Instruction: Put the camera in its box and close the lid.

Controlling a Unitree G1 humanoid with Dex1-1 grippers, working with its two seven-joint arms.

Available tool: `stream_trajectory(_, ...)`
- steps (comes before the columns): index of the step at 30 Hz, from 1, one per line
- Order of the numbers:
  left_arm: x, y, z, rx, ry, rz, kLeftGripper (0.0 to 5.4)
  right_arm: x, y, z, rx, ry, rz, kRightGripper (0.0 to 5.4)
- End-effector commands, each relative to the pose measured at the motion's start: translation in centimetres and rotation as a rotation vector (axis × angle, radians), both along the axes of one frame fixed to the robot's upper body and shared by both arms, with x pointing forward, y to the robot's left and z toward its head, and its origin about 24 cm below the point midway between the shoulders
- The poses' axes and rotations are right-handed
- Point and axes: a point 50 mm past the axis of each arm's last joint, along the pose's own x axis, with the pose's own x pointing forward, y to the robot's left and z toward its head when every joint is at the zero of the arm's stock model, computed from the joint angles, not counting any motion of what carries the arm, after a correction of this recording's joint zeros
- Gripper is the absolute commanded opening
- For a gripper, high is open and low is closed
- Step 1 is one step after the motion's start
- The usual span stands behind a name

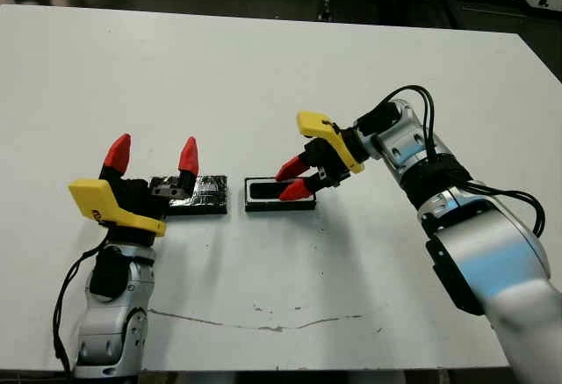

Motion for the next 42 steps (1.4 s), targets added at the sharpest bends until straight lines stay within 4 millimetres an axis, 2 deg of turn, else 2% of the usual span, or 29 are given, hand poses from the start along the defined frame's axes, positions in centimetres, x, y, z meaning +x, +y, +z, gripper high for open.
stream_trajectory(1,-0.1,0.0,-0.4,0.001,0.016,0.003,5.4,0.1,-1.1,-0.4,-0.032,0.011,-0.038,3.05)
stream_trajectory(16,-0.1,-0.1,-0.5,-0.008,0.019,0.0,5.4,0.4,-1.2,0.2,-0.015,0.01,-0.07,5.37)
stream_trajectory(20,-0.1,-0.1,-0.5,-0.004,0.018,0.0,5.4,1.1,-1.7,1.7,0.016,-0.036,-0.121,5.37)
stream_trajectory(26,-0.1,0.0,-0.5,-0.002,0.019,0.002,5.4,1.8,-3.3,4.8,0.177,-0.054,-0.233,5.37)
stream_trajectory(31,-0.2,0.0,-0.5,-0.003,0.019,0.004,5.4,1.8,-4.8,6.8,0.327,-0.078,-0.288,4.9)
stream_trajectory(34,-0.2,0.1,-0.4,0.013,0.016,0.011,5.4,1.5,-5.5,7.1,0.424,-0.142,-0.344,4.42)
stream_trajectory(39,-0.2,0.4,-0.2,0.024,0.014,0.011,5.4,-0.3,-6.6,6.6,0.481,-0.345,-0.565,3.58)
stream_trajectory(42,-0.1,0.7,0.1,0.053,0.003,0.013,5.4,-1.7,-7.4,5.8,0.508,-0.387,-0.737,3.11)
